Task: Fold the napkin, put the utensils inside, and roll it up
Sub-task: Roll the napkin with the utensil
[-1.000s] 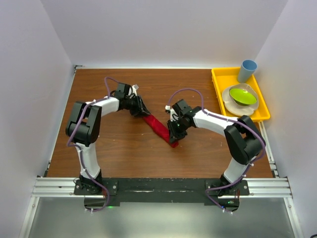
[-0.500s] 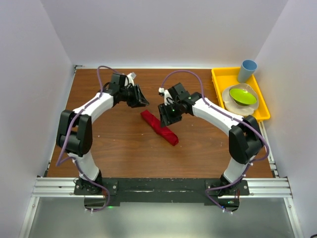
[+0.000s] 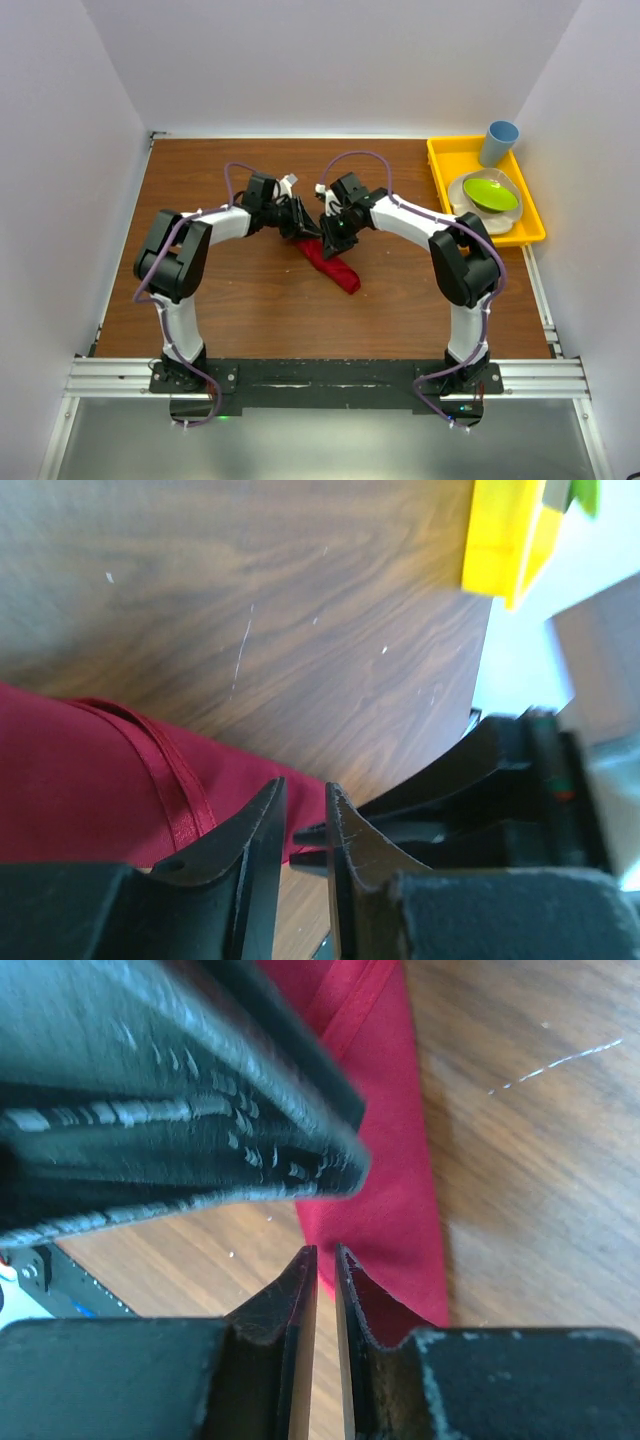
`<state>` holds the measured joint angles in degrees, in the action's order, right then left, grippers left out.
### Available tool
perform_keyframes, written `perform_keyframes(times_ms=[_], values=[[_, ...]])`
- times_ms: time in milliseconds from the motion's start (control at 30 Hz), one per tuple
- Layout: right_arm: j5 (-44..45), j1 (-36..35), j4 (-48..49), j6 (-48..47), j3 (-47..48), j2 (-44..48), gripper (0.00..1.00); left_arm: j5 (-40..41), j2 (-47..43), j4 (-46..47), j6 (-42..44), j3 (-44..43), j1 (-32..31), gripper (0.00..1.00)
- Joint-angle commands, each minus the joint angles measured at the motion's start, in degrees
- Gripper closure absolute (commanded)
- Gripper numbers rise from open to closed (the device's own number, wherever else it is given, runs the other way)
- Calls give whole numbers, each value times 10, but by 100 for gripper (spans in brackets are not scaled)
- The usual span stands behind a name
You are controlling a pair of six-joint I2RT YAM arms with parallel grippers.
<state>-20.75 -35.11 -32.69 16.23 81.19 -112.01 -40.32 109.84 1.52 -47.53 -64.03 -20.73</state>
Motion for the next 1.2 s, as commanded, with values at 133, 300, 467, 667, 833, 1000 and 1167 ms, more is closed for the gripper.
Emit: perform_keyframes(times_ms=[133,300,467,667,833,1000,1167], values=[[-32,14,57,19,-88,35,84,33,5,-43,73,-1,1,75],[-29,13,47,11,-90,50,85,60,-1,-99,121,-24,1,75],[-34,14,6,6,-42,62,78,71,-27,-141,137,-62,1,75],[-20,15,-47,-32,22,49,52,96,-85,-182,147,-76,3,72],[-25,15,-92,-105,75,-7,39,106,-132,-201,146,-52,8,70],[-18,20,-84,-134,105,-35,33,112,-179,-202,138,3,8,70],[-29,23,-94,-155,132,-71,33,107,-195,-193,132,35,8,70]])
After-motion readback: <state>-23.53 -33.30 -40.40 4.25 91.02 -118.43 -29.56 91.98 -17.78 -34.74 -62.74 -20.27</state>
